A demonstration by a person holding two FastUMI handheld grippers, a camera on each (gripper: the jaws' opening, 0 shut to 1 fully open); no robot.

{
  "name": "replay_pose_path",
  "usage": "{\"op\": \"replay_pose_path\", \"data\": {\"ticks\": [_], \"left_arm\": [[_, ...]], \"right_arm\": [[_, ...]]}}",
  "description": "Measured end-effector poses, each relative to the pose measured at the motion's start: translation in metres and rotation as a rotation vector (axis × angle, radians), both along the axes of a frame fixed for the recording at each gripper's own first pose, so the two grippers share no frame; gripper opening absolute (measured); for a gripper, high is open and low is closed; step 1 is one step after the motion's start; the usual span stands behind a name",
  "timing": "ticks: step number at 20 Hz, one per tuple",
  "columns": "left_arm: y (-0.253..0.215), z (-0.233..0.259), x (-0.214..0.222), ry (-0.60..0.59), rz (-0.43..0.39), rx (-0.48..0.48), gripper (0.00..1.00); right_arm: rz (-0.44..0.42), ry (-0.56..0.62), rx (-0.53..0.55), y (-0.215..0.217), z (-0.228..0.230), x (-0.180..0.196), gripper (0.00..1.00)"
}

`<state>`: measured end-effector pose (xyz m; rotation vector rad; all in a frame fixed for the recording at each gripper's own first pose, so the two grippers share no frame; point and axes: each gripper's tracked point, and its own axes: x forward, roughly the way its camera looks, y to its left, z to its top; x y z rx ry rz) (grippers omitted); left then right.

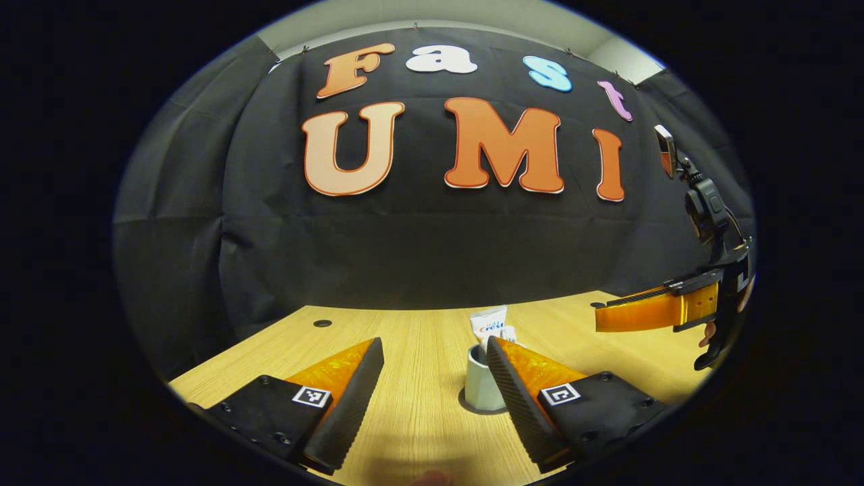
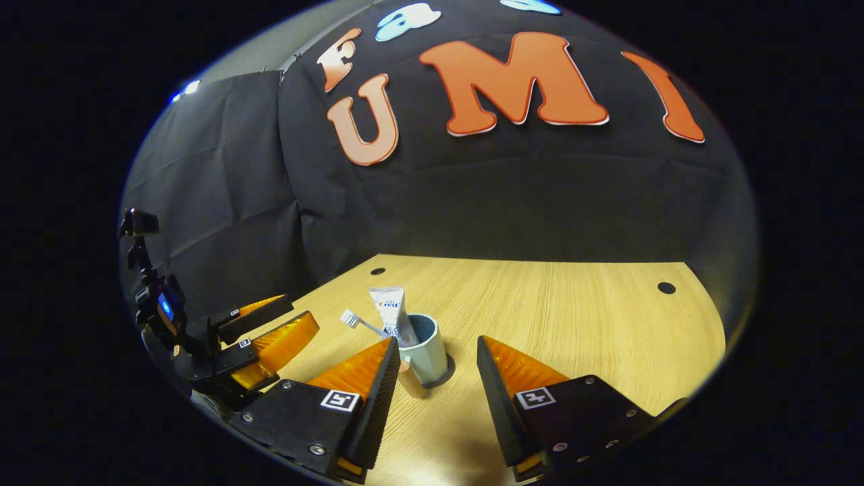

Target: Put the toothbrush and toothpaste on the desktop into the cup, then pick up the cup and place it on the coaster on the desktop.

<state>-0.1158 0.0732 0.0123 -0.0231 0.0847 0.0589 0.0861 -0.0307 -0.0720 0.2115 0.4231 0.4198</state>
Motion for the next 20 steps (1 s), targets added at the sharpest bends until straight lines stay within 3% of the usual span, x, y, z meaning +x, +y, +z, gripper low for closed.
{"op": "replay_pose_path", "data": {"ticks": [5,8,10,13,14,15,20], "left_arm": [[-0.011,0.020,-0.006,-0.027,-0.019,-0.019,0.97],[-0.013,0.032,-0.010,-0.051,-0.014,-0.018,0.97],[-0.019,0.035,-0.014,-0.059,-0.021,0.005,0.94],[-0.032,0.041,-0.015,-0.080,-0.046,0.031,1.00],[-0.035,0.045,-0.014,-0.092,-0.048,0.035,0.97],[-0.037,0.049,-0.013,-0.102,-0.051,0.035,1.00],[-0.030,0.065,-0.005,-0.139,-0.042,-0.014,0.97]], "right_arm": [[-0.078,-0.078,0.020,-0.021,0.006,-0.004,0.74],[-0.083,-0.092,0.010,-0.028,0.002,-0.013,0.82],[-0.087,-0.118,-0.001,-0.031,0.006,-0.016,0.83],[-0.081,-0.148,0.011,-0.026,0.020,-0.019,0.86],[-0.082,-0.165,0.008,-0.026,0.025,-0.018,0.87],[-0.091,-0.185,-0.006,-0.028,0.027,-0.020,0.87],[-0.156,-0.255,-0.086,-0.041,0.033,-0.012,0.88]]}}
